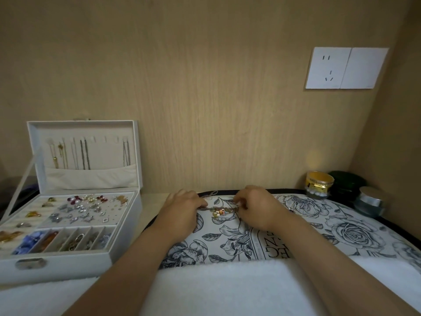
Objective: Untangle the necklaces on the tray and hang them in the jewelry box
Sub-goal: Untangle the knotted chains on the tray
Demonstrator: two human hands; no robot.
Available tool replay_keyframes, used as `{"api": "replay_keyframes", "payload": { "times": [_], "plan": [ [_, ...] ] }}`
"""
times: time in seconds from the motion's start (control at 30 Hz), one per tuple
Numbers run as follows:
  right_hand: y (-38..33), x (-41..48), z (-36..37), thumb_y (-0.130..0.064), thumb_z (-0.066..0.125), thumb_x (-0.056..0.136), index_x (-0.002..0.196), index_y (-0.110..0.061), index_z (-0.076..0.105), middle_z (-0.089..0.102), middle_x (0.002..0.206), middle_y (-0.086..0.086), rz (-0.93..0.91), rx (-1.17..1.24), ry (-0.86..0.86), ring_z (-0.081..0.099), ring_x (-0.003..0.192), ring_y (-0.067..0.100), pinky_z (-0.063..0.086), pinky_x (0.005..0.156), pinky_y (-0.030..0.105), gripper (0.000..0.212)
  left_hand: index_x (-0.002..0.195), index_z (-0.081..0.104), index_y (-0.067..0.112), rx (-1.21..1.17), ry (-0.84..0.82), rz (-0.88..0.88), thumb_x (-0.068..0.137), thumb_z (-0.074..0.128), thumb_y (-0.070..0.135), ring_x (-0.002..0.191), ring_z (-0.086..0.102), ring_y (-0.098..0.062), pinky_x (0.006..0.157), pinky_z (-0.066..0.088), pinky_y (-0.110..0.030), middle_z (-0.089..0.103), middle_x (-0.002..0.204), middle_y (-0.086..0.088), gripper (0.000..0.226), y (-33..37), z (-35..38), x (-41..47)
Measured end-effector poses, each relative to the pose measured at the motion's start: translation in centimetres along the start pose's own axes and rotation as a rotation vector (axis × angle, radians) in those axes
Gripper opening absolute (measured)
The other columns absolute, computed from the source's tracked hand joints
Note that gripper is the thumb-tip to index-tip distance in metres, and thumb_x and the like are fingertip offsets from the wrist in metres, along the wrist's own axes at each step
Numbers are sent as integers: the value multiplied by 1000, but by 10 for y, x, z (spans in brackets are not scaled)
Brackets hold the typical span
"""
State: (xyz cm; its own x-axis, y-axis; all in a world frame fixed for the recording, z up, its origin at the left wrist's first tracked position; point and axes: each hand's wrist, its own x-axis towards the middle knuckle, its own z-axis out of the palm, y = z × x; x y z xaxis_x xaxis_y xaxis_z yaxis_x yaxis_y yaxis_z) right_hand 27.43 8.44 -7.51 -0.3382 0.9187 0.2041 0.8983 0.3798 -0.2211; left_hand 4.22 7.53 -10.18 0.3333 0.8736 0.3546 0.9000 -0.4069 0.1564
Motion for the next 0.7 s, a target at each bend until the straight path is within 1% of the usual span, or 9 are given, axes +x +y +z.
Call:
{"api": "replay_keyframes", "payload": {
  "times": [0.1, 0.17, 0.3, 0.33, 0.4, 0.43, 0.5, 0.6, 0.7],
  "plan": [
    [3, 1, 4, -13, 60, 95, 112, -17, 75, 60, 109, -4, -26, 140, -9, 60, 98, 13, 50, 87, 22, 23, 140, 51, 37, 106, -29, -61, 104, 34, 32, 121, 42, -13, 98, 25, -29, 52, 135, 15, 40, -5, 1, -1],
    [7, 1, 5, -14, 62, 95, 111, -17, 75, 63, 110, -4, -5, 189, -1, 59, 95, 9, 48, 86, 18, 21, 143, 47, 35, 229, -43, -128, 98, 21, 44, 123, 43, -16, 98, 27, -33, 51, 137, 11, 53, -7, 2, -1],
    [5, 2, 8, -4, 63, 90, 122, -21, 70, 60, 116, -2, -88, 119, 57, 53, 111, 14, 44, 92, 22, 37, 139, 54, 29, 267, -21, -167, 84, 3, 53, 119, 46, -21, 97, 32, -36, 58, 127, 1, 79, -9, 6, -4],
    [1, 1, 8, -5, 64, 90, 124, -23, 69, 59, 116, -3, -122, 134, 69, 50, 113, 14, 45, 94, 25, 39, 138, 55, 29, 256, 14, -151, 87, 6, 51, 117, 47, -21, 96, 33, -35, 58, 125, 2, 75, -10, 7, -4],
    [-11, -1, 9, -21, 67, 92, 124, -26, 69, 60, 112, -5, -183, 164, 78, 49, 111, 12, 47, 95, 29, 33, 140, 54, 30, 145, 58, -110, 100, 28, 33, 119, 45, -19, 97, 31, -32, 56, 126, 5, 48, -10, 6, -1],
    [-17, -1, 10, -33, 67, 92, 124, -28, 70, 61, 109, -6, -214, 138, 83, 50, 109, 11, 46, 94, 29, 32, 140, 53, 29, 44, 61, -73, 102, 37, 22, 121, 43, -17, 100, 30, -30, 55, 130, 7, 42, -9, 5, 2],
    [-24, 1, 12, -48, 68, 89, 118, -30, 73, 64, 105, -7, -248, 57, 79, 51, 104, 11, 43, 92, 29, 34, 140, 55, 23, -130, 14, -21, 103, 42, 12, 128, 43, -16, 107, 27, -24, 55, 137, 7, 41, -4, 2, 3],
    [-24, -1, 8, -48, 73, 83, 98, -30, 76, 64, 96, -16, -231, 67, 57, 51, 97, 7, 43, 86, 25, 24, 141, 54, 21, -203, -82, -12, 103, 43, 13, 135, 43, -12, 108, 22, -13, 51, 146, 5, 40, -4, 5, 2],
    [-18, -7, -2, -41, 77, 75, 83, -28, 76, 66, 88, -16, -176, 143, -39, 56, 89, 1, 49, 82, 25, 15, 140, 56, 24, -173, -72, -17, 103, 45, 17, 134, 45, -12, 109, 27, -16, 51, 147, 7, 38, -5, 5, 0]
  ]
}}
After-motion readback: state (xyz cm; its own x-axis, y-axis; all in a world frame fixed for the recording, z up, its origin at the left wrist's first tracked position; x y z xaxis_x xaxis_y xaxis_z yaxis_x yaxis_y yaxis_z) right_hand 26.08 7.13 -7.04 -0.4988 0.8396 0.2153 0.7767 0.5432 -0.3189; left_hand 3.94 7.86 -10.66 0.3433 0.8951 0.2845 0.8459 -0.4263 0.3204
